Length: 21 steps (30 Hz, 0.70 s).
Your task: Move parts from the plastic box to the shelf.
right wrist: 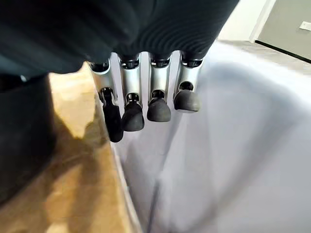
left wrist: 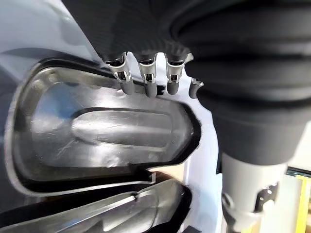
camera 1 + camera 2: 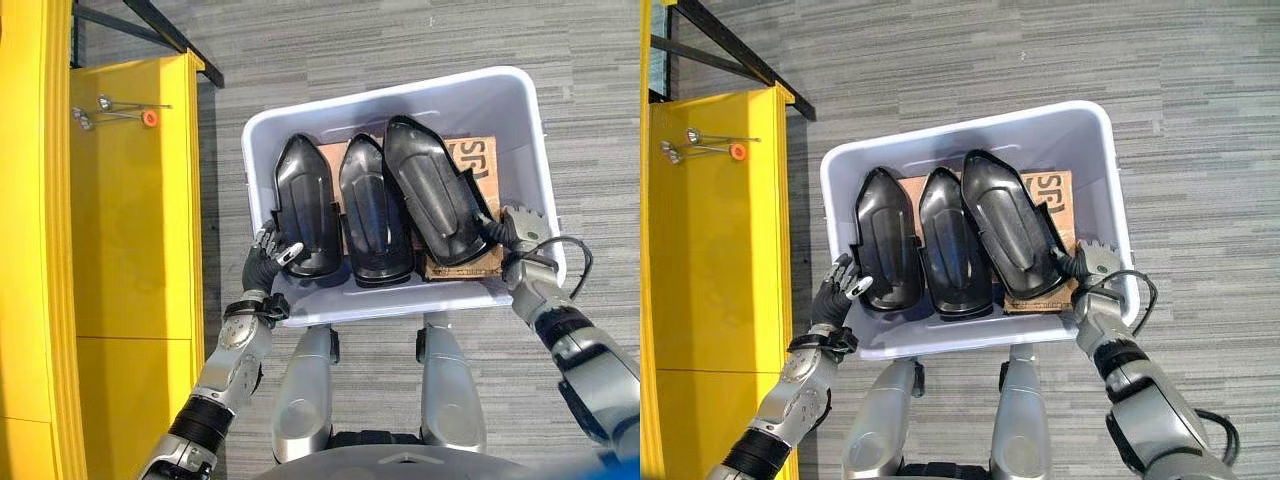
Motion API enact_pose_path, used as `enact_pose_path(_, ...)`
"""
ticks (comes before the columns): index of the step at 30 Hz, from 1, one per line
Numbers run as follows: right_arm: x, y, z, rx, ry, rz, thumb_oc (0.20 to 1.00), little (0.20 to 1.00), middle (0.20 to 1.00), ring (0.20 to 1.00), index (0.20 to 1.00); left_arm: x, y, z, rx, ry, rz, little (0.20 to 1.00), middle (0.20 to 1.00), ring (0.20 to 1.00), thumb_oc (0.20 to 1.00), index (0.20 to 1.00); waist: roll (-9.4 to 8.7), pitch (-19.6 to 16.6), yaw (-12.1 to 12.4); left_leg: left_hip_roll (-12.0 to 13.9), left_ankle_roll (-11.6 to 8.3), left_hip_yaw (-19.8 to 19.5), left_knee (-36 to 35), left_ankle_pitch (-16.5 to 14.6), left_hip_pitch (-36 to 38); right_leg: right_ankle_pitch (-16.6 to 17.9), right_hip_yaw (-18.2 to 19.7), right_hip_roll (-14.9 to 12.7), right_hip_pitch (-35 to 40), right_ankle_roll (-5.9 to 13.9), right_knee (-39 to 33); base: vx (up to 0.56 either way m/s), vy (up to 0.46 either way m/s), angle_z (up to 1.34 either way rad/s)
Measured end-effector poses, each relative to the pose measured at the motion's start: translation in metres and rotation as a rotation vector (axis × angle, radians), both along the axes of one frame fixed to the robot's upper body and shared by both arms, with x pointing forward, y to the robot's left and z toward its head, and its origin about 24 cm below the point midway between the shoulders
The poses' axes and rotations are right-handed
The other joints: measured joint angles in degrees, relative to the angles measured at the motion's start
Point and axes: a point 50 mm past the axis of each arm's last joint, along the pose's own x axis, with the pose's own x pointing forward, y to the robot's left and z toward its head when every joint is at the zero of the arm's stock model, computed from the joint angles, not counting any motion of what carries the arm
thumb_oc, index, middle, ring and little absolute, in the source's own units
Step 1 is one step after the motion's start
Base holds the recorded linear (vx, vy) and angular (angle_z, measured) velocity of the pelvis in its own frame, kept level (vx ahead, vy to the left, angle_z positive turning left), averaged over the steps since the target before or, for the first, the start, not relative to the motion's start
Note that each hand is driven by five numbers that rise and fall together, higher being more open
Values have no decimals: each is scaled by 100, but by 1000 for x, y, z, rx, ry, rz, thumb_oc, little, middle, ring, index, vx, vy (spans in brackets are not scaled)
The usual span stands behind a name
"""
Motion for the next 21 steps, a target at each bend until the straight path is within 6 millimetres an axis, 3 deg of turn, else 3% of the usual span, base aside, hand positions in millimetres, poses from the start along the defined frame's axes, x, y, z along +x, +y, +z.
enact_pose_path(2,-5,3,0,31,-33,11,200,200,200,200,200,0,1,0,0,0,3,1000,1000,1000,1000,1000,1,0,-11,13,12,56,-64,-8,102,13,33,9,66,0,-48,43,-14,-10)
enact_pose_path(4,-16,11,25,99,-189,87,200,200,200,200,200,-2,6,0,-4,2,27,1000,1000,1000,1000,1000,-9,-7,-62,35,-4,76,-157,7,293,19,29,26,232,-3,-114,53,-20,-4)
enact_pose_path(8,-15,17,33,114,-252,121,200,200,200,200,200,-4,7,-3,-1,12,31,1000,1000,1000,1000,1000,-102,-101,-147,44,10,84,-193,-15,361,16,28,34,320,-5,-187,7,-2,-1)
enact_pose_path(21,-24,13,39,177,-339,103,200,200,200,200,200,-7,8,-5,18,23,31,1000,1000,1000,1000,1000,-153,-127,-178,48,32,165,-194,-44,386,25,82,36,318,-6,-202,3,-3,-1)
